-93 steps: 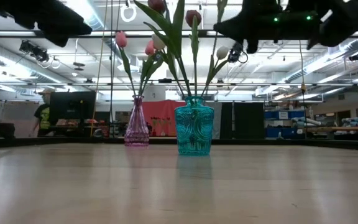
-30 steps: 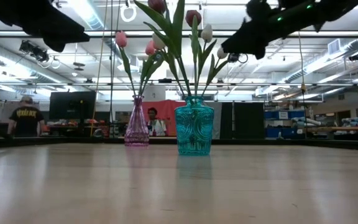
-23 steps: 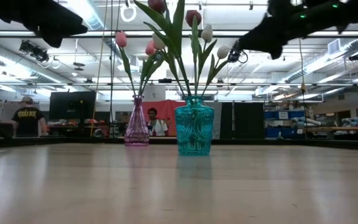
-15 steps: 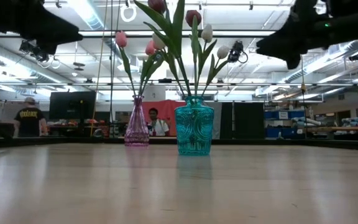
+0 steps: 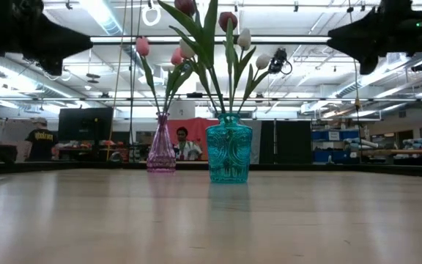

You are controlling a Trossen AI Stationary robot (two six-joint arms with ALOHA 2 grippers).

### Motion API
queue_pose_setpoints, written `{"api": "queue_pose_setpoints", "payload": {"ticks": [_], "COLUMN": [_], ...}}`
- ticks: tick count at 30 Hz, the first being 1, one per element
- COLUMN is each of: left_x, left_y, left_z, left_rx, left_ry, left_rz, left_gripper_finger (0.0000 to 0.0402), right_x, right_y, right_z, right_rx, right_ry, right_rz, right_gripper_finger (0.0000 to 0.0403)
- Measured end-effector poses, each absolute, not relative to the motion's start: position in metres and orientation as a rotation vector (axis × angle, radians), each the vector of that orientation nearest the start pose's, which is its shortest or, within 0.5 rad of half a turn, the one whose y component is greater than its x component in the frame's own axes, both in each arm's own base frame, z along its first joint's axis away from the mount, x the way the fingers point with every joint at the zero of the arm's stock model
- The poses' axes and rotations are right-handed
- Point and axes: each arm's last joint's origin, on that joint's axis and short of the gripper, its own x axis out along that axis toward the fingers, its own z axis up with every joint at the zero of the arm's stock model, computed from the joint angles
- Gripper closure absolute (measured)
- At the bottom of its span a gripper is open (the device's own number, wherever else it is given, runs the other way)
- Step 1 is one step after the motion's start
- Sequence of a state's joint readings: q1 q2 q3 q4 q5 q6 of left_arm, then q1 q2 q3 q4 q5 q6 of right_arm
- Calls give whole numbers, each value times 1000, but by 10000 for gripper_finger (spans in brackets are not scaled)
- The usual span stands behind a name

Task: Sort flowers into vase by color
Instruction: Return to Home Position

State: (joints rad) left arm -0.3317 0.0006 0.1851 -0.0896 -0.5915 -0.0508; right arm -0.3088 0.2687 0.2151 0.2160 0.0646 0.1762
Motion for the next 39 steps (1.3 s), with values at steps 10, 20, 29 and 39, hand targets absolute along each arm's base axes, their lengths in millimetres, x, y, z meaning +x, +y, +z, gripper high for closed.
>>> {"api": "queue_pose_setpoints", "payload": {"ticks": [10,20,29,39], "left_x": [91,92,92,92], "left_y": [-20,-26,-29,-29], "left_z": [183,172,169,175], "left_rx": [-73,-67,-27,-46], "left_ry": [-97,-13,14,-47], "left_rz": [60,-129,-254,-232], "left_gripper_finger": [360,378,380,380], "right_x": [90,91,90,90], "right_y": [-31,-29,-31,-31], "right_z": [209,189,189,189], "right_rx": [164,228,457,468], "right_ry": [-271,-285,-344,-345], "right_rz": [-368,-292,-339,-332], "right_gripper_finger": [264,264,264,264]}}
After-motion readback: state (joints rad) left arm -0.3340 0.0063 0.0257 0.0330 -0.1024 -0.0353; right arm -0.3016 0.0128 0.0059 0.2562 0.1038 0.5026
